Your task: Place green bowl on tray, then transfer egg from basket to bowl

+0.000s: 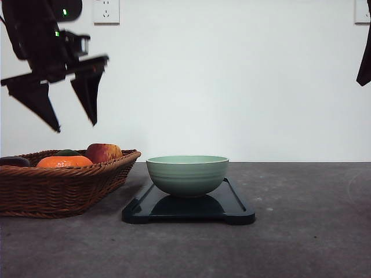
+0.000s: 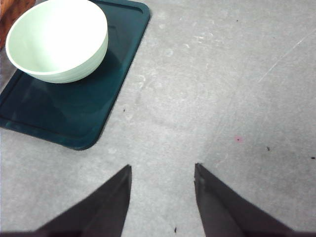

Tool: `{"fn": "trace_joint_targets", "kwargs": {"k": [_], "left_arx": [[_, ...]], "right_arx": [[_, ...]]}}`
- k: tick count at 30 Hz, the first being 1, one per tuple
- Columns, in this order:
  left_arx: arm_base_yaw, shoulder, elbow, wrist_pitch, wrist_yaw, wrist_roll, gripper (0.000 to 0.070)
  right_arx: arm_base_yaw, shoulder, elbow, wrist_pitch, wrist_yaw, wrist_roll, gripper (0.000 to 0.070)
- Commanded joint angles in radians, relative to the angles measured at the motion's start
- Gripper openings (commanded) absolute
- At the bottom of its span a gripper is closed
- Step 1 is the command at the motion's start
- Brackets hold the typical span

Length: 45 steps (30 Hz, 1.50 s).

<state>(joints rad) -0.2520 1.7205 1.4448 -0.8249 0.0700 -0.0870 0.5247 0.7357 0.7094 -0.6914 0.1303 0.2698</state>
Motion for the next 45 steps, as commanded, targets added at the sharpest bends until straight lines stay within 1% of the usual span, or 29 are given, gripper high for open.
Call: {"fn": "trace_joint_targets", "kwargs": {"k": [1,10,18,31,32,33,35,36,37,38,45], "left_arx": [[-0.004,0.031,0.026,0.013,-0.017,0.027,0.0478],[-0.003,0.109,0.026,0.064,-0.023,0.031,0.0471],[-0.003,0.189,0.026,0.07,-0.028,0.031,0.0471],[-0.003,0.233,0.026,0.086,-0.029,0.03,0.0461],[-0.003,0.233,0.026,0.086,-0.029,0.03,0.0441],[-0.003,0.233,0.026,0.085,-0.029,0.03,0.0403],[-0.003,0.233,0.026,0.084,-0.029,0.03,0.0264],[-0.003,0.233,0.026,0.085,-0.029,0.03,0.0206],[-0.003,0.233,0.026,0.085,-0.029,0.03,0.0161],[-0.003,0.233,0.026,0.085,-0.029,0.03,0.0138],[-0.003,0.232,0.029,0.072,-0.029,0.017,0.0137]], "right_arx": [[0.007,0.008,-0.002,0.009,0.003,0.012,0.0251],[0.007,0.008,-0.002,0.01,0.003,0.012,0.0251],[0.007,0.008,-0.002,0.01,0.004,0.012,0.0251],[0.007,0.008,-0.002,0.009,0.004,0.032,0.0251],[0.007,0.008,-0.002,0.009,0.004,0.035,0.0251],[0.007,0.008,-0.002,0.01,0.004,0.035,0.0251],[0.007,0.008,-0.002,0.009,0.005,0.035,0.0251],[0.007,0.008,-0.002,0.009,0.005,0.035,0.0251],[0.007,0.008,-0.002,0.009,0.005,0.036,0.0251],[0.007,0.008,-0.002,0.009,0.005,0.036,0.0251],[0.007,0.008,-0.002,0.009,0.005,0.037,0.0251]]}}
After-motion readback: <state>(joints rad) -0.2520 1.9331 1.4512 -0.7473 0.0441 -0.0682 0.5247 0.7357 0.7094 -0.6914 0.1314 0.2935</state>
